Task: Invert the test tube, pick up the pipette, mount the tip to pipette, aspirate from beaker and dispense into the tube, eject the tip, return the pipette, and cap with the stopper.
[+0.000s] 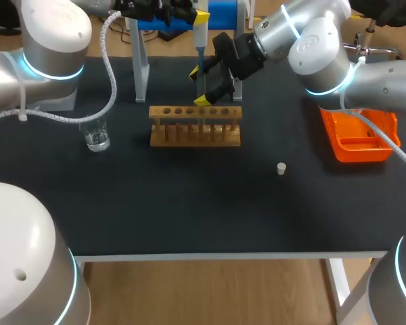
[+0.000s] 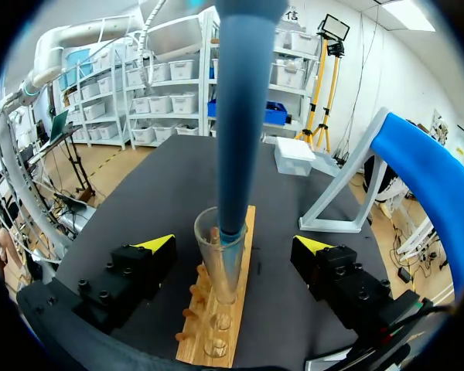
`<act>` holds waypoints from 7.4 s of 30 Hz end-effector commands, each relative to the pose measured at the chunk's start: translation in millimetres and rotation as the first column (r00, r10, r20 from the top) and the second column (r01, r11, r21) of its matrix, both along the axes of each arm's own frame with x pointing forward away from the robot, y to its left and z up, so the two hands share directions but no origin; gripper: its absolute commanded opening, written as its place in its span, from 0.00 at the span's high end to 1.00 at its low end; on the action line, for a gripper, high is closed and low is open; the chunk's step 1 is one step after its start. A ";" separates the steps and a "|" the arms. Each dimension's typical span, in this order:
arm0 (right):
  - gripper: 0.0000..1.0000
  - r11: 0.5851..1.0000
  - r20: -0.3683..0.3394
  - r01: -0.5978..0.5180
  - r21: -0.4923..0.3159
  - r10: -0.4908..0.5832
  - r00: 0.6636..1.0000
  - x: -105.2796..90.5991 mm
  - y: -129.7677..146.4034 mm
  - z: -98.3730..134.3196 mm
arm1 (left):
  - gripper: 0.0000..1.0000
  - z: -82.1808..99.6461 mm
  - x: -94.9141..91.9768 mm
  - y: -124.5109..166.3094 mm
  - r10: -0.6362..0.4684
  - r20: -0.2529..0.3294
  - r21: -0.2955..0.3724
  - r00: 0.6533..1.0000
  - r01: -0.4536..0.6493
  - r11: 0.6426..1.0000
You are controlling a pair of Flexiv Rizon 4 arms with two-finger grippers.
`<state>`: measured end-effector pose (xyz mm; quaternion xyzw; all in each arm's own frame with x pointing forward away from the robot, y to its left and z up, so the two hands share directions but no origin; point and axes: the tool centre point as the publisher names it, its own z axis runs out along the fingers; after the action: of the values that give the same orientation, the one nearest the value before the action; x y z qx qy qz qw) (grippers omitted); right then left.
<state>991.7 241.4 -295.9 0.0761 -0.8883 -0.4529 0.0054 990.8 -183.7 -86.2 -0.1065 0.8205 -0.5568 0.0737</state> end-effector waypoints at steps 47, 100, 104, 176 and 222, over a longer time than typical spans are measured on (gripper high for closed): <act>0.00 0.987 0.073 0.160 0.034 -0.162 0.984 -16.8 -88.4 99.7 | 1.00 -0.1 -0.7 0.2 0.002 0.002 -0.002 1.000 -0.002 1.000; 0.00 0.943 0.109 0.320 0.088 -0.328 0.938 -13.4 -98.5 267.9 | 1.00 -0.1 -0.7 0.2 0.002 0.002 -0.002 1.000 -0.002 1.000; 0.00 0.940 0.089 0.331 0.084 -0.338 0.937 -11.8 -96.4 279.3 | 1.00 -0.1 -0.7 0.2 0.002 0.002 -0.002 1.000 -0.002 1.000; 1.00 0.947 -0.062 0.322 0.001 -0.321 0.945 -0.7 -14.2 285.7 | 1.00 -0.1 -0.7 0.2 0.002 0.002 -0.002 1.000 -0.002 1.000; 1.00 0.946 -0.090 0.322 -0.040 -0.324 0.942 -3.8 -15.2 260.6 | 1.00 -0.1 -0.7 0.2 0.002 0.002 -0.002 1.000 -0.002 1.000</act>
<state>987.7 226.3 -30.6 -0.0920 -0.8913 -0.4431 -0.0272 989.7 -183.4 -91.0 -0.1066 0.8213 -0.5556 0.0734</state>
